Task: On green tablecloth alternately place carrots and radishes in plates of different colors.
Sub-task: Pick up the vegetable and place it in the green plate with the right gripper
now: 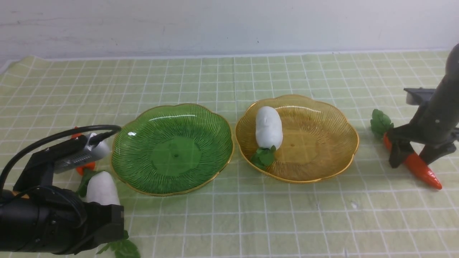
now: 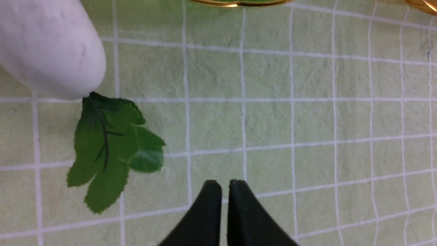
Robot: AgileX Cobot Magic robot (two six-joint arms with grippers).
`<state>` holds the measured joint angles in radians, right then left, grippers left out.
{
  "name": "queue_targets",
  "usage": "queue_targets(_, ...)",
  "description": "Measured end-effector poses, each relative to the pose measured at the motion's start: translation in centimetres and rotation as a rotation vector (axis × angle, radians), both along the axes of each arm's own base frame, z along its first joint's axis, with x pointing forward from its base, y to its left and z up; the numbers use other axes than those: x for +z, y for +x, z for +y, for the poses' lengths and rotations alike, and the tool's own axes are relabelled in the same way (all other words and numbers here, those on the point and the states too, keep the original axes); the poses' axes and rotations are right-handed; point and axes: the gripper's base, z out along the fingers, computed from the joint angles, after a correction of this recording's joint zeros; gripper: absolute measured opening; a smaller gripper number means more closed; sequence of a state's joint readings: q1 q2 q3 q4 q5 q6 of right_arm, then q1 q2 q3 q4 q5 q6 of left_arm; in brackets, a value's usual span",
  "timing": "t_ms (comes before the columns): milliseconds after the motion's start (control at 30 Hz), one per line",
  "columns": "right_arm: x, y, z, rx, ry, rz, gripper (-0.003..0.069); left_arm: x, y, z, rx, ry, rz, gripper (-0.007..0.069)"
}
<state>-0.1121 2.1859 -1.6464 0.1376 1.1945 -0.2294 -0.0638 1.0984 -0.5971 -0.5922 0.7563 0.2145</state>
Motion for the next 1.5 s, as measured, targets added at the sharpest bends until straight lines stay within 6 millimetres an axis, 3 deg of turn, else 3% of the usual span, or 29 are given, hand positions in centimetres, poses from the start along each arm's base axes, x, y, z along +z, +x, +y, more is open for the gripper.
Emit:
queue_targets(33, 0.0, 0.0, 0.0, -0.005, 0.002, 0.007, 0.0403, 0.0, 0.0, 0.0, -0.001, 0.0, 0.0, 0.0013)
queue_targets(67, 0.0, 0.0, 0.0, -0.006, 0.002, 0.007, 0.0394, 0.0, 0.0, 0.0, -0.001, 0.0, 0.0, 0.0013)
queue_targets(100, 0.0, -0.1, 0.0, -0.006, 0.003, 0.017, 0.0288, 0.0, 0.0, 0.0, -0.001, 0.0, 0.0, 0.0013)
queue_targets(133, 0.0, -0.1, 0.0, -0.006, 0.003, 0.018, 0.0232, 0.0, 0.0, 0.0, -0.001, 0.0, 0.0, 0.0013)
queue_targets(300, 1.0, 0.2, 0.0, -0.016, 0.001, -0.008, 0.0223, 0.0, 0.0, 0.0, -0.001, 0.0, 0.0, 0.0013)
queue_targets(467, 6.3, 1.1, 0.3, -0.09, 0.037, -0.161, 0.0223, 0.0, 0.0, 0.0, -0.001, 0.001, 0.0, 0.0013)
queue_targets(567, 10.8, 1.2, 2.1, -0.107, 0.146, -0.282, 0.0223, 0.0, 0.0, 0.0, -0.004, 0.008, -0.001, 0.0013)
queue_targets(600, 10.9, 1.2, 2.1, -0.11, 0.157, -0.286, 0.0223, 0.0, 0.0, 0.0, -0.004, 0.008, -0.001, 0.0013)
queue_targets(633, 12.9, 1.2, 4.0, -0.081, 0.243, -0.342, 0.0223, 0.0, 0.0, 0.1, -0.007, 0.014, -0.001, 0.0013)
queue_targets(767, 15.0, 0.9, 10.1, 0.08, 0.479, -0.4, 0.0223, -0.1, 0.0, 0.1, -0.012, 0.025, -0.002, 0.0013)
queue_targets(833, 14.7, 0.4, 14.9, 0.226, 0.574, -0.396, 0.0223, -0.1, 0.0, 0.2, -0.015, 0.032, -0.002, 0.0014)
queue_targets(867, 14.5, 0.4, 15.4, 0.236, 0.589, -0.393, 0.0223, -0.1, 0.0, 0.2, -0.015, 0.033, -0.002, 0.0015)
queue_targets(900, 14.0, -0.2, 18.9, 0.338, 0.628, -0.398, 0.0223, -0.2, -0.1, 0.3, -0.024, 0.051, -0.004, 0.002)
queue_targets(1033, 11.4, -1.1, 26.5, 0.5, 0.629, -0.466, 0.0223, -0.2, -0.1, 0.4, -0.034, 0.074, -0.005, 0.0046)
queue_targets(1167, 8.6, -1.5, 31.5, 0.531, 0.603, -0.543, 0.0267, -0.2, -0.1, 0.4, -0.034, 0.074, -0.005, 0.0084)
queue_targets(1233, 8.0, -1.6, 32.2, 0.529, 0.597, -0.561, 0.0304, -0.3, -0.1, 0.4, -0.038, 0.075, 0.0, 0.0105)
queue_targets(1267, 7.2, -1.6, 33.1, 0.53, 0.587, -0.582, 0.0376, -0.3, -0.2, 0.4, -0.039, 0.074, 0.005, 0.0125)
queue_targets(1333, 6.8, -1.5, 33.4, 0.525, 0.58, -0.597, 0.0423, -0.3, -0.2, 0.4, -0.043, 0.072, 0.011, 0.0142)
queue_targets(1367, 6.4, -1.4, 33.6, 0.522, 0.574, -0.603, 0.0504, -0.3, -0.3, 0.4, -0.047, 0.07, 0.02, 0.0174)
queue_targets(1500, 6.3, -1.5, 33.3, 0.546, 0.579, -0.561, 0.0611, -0.3, -0.3, 0.4, -0.046, 0.071, 0.02, 0.0262)
